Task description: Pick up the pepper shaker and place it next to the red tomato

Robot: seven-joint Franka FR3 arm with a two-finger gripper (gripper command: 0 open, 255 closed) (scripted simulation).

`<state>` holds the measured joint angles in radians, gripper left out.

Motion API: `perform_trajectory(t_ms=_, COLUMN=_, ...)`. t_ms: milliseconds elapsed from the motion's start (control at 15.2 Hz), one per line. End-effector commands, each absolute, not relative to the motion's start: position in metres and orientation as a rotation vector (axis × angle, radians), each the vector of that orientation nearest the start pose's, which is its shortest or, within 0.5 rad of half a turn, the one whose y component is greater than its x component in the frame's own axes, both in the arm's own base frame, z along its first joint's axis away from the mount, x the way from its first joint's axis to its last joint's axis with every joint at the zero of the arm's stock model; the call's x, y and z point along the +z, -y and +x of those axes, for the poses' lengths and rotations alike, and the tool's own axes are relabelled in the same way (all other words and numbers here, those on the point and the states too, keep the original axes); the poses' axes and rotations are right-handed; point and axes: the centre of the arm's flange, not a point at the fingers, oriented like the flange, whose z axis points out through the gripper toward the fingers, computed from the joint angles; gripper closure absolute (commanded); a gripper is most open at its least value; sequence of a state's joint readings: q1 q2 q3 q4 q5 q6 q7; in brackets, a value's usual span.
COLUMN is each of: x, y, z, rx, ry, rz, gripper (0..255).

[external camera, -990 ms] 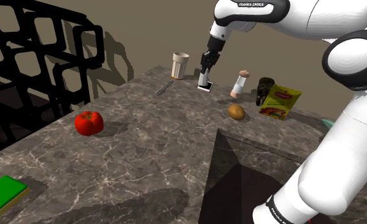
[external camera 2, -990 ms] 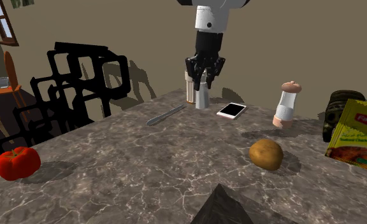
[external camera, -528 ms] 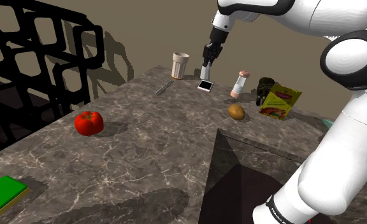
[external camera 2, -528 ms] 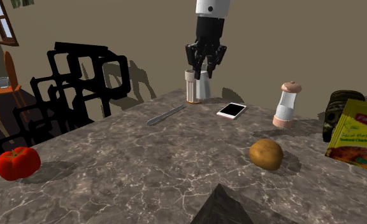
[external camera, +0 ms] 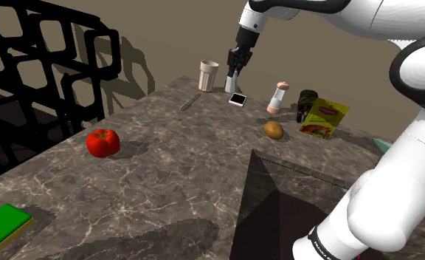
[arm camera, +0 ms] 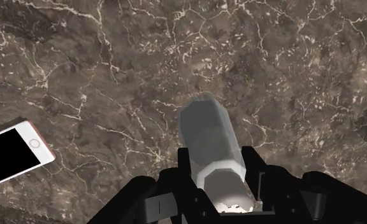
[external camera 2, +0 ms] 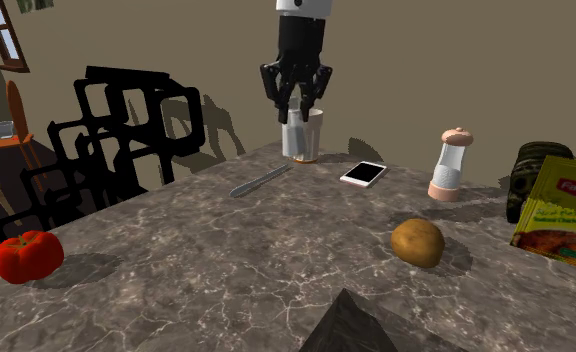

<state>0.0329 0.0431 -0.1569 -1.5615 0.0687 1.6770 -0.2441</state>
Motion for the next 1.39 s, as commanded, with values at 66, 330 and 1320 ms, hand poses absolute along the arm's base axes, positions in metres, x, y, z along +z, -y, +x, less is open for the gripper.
perform_trajectory(t_ms=66, x=0.615, y=0.023, z=0.567, rx=-0.129, ry=0.177, rz=-3.087, gripper=255)
perform_trajectory(t_ms=330, x=0.615, y=-0.029, z=0.558, rx=-0.129, ry=0.177, rz=-3.087, gripper=255)
perform_trajectory(t_ms=1320, x=0.616, y=-0.224, z=0.521, rx=-0.129, ry=0.177, rz=-3.087, gripper=255)
